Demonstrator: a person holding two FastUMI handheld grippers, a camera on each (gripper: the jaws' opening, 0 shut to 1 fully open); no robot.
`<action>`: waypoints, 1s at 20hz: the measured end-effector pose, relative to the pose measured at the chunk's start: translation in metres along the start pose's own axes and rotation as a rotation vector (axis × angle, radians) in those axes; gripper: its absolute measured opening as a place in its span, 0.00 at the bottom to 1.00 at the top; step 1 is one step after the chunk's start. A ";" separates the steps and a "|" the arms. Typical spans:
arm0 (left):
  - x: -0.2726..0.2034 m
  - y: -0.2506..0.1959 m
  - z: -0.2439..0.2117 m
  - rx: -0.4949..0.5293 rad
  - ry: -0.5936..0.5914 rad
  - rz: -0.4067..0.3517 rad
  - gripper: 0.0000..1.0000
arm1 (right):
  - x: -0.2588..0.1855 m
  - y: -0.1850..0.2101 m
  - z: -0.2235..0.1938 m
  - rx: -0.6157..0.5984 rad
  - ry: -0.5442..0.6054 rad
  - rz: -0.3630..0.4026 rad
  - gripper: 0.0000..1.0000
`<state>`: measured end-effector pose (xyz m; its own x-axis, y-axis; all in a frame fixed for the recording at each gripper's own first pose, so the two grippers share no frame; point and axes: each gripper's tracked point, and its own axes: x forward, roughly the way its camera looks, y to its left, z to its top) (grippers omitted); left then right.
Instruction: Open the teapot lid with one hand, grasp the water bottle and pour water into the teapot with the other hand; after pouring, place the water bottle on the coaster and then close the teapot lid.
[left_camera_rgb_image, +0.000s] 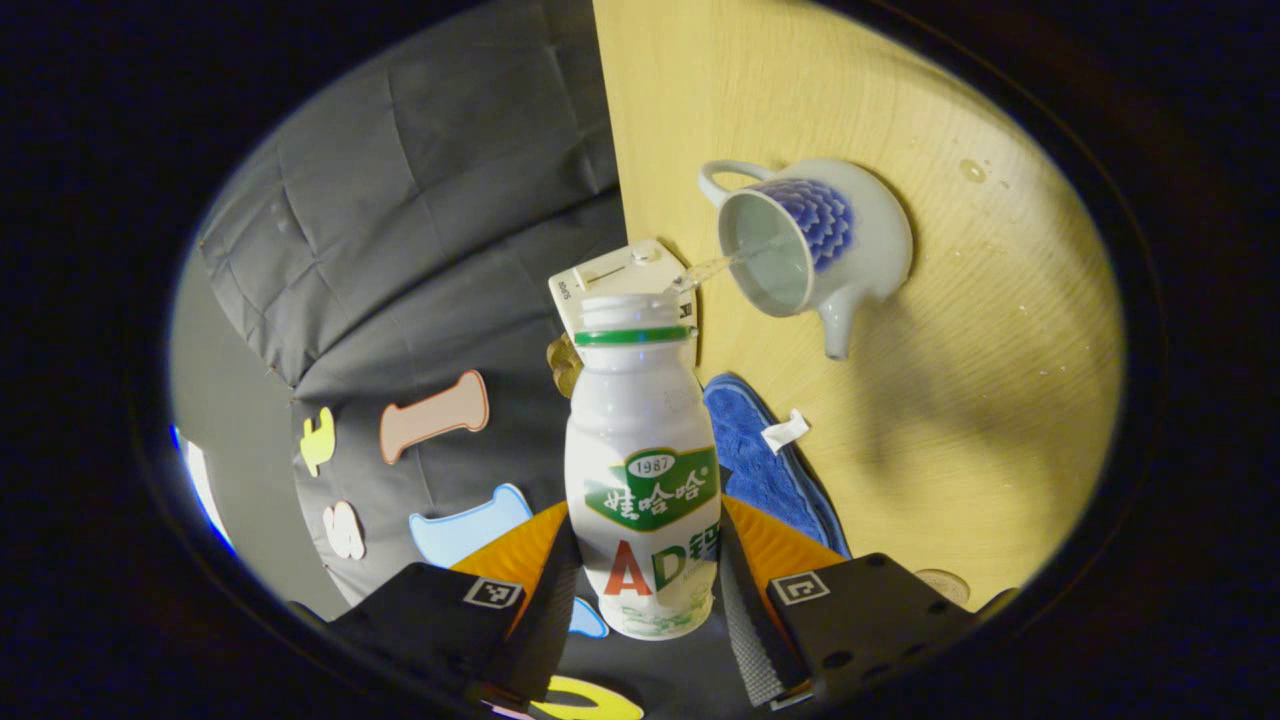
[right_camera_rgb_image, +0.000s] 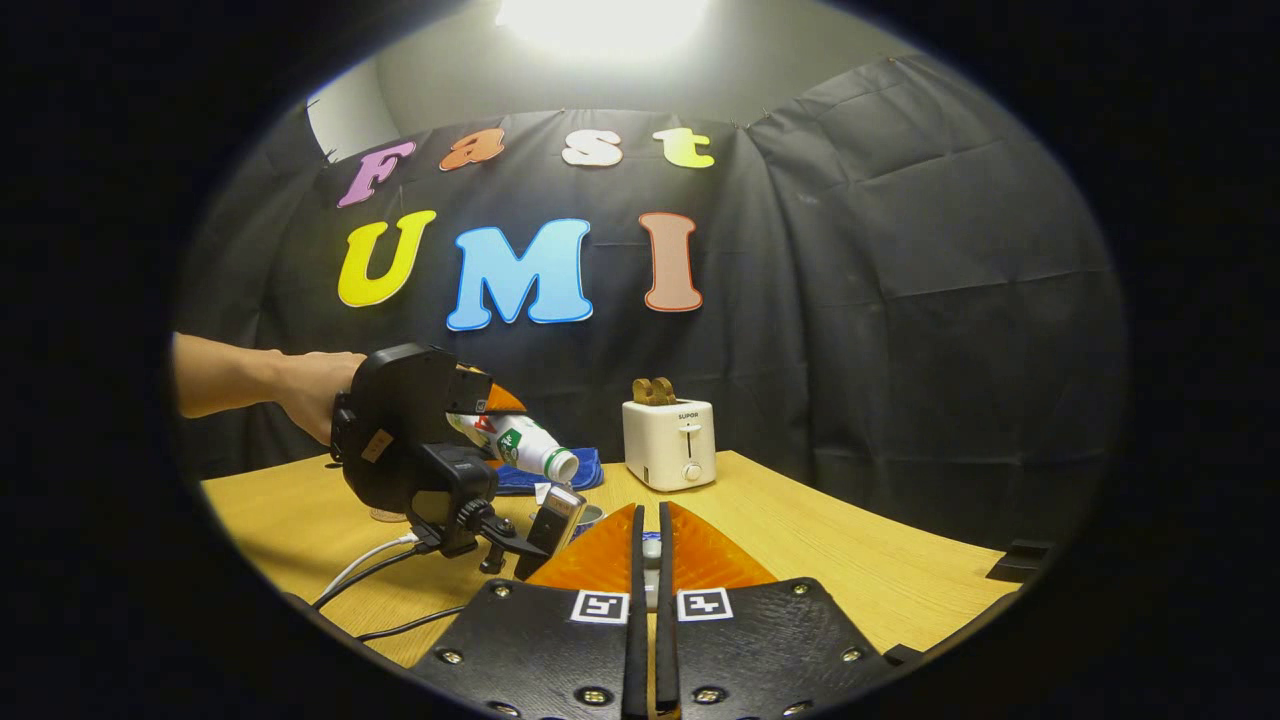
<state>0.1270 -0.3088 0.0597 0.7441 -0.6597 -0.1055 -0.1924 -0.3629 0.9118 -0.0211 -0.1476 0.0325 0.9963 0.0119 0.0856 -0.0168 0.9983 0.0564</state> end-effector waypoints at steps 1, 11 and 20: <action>0.000 0.001 0.000 0.007 -0.001 0.001 0.71 | -0.001 -0.001 0.000 0.000 0.000 -0.001 0.03; -0.001 0.005 0.003 0.045 -0.005 0.017 0.80 | -0.002 -0.002 0.001 0.002 0.000 -0.004 0.03; 0.001 0.000 0.005 0.048 -0.007 0.003 0.80 | -0.001 -0.002 -0.001 -0.001 0.006 -0.003 0.03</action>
<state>0.1246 -0.3124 0.0582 0.7389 -0.6655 -0.1054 -0.2257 -0.3919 0.8919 -0.0219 -0.1495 0.0316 0.9968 0.0093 0.0797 -0.0138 0.9983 0.0558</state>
